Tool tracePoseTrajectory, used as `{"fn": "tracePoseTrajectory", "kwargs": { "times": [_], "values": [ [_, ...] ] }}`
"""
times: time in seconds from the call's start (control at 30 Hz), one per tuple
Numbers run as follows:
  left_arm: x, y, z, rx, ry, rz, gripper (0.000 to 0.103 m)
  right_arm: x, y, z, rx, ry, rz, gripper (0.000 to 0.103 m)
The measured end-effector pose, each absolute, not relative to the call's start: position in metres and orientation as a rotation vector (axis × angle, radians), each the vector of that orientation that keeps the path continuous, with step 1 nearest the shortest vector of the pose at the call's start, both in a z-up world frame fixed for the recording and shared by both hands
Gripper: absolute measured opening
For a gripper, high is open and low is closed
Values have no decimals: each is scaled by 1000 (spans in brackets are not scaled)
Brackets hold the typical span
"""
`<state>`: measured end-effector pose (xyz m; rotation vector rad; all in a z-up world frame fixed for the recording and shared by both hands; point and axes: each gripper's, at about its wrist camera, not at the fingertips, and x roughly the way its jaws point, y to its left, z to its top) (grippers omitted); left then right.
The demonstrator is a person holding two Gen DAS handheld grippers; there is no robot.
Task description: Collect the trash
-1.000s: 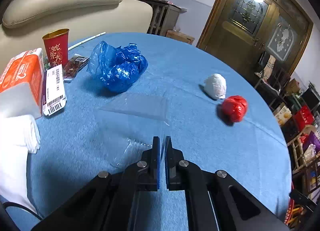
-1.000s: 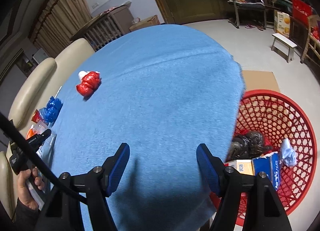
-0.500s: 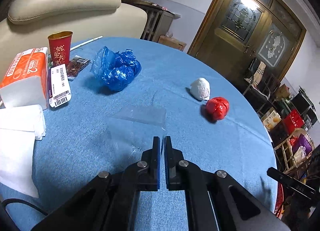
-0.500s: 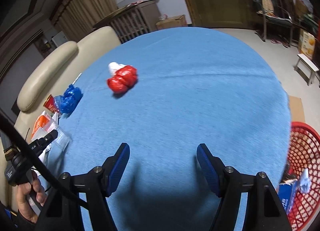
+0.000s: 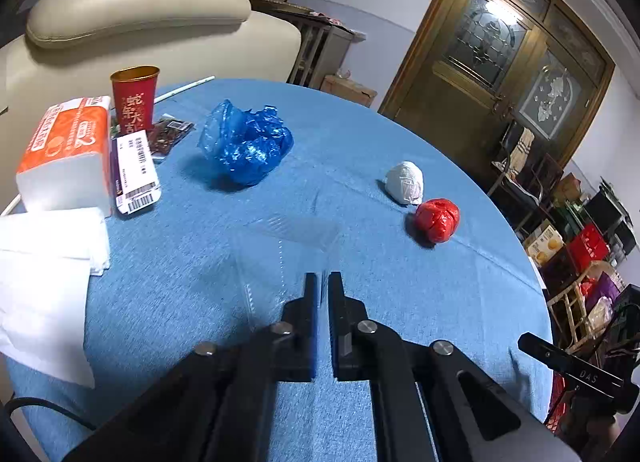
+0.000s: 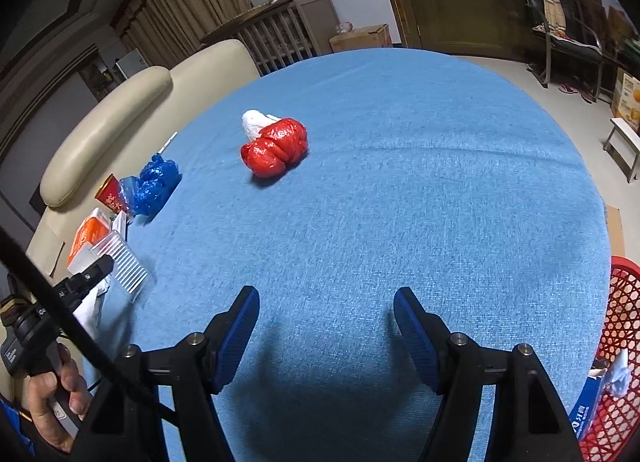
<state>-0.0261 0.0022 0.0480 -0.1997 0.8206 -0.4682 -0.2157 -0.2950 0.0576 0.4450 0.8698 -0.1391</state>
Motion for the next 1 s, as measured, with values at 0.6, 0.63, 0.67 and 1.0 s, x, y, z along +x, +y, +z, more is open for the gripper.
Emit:
{"fn": "tracePoseTrajectory", "kwargs": {
  "times": [0.6,0.63,0.67,1.0],
  "values": [
    [-36,2,42,6,778,-553,78,-226,-295,53,459,882,-132,73],
    [-30,0,40,21,783,-573,78,-227,-294,53,458,882,-131,73],
    [-26,-1,38,29,788,-579,78,-228,-294,54,457,881,-132,73],
    [-4,-9,33,-15,820,-680,78,-227,-298,48,460,897,-142,73]
  ]
}}
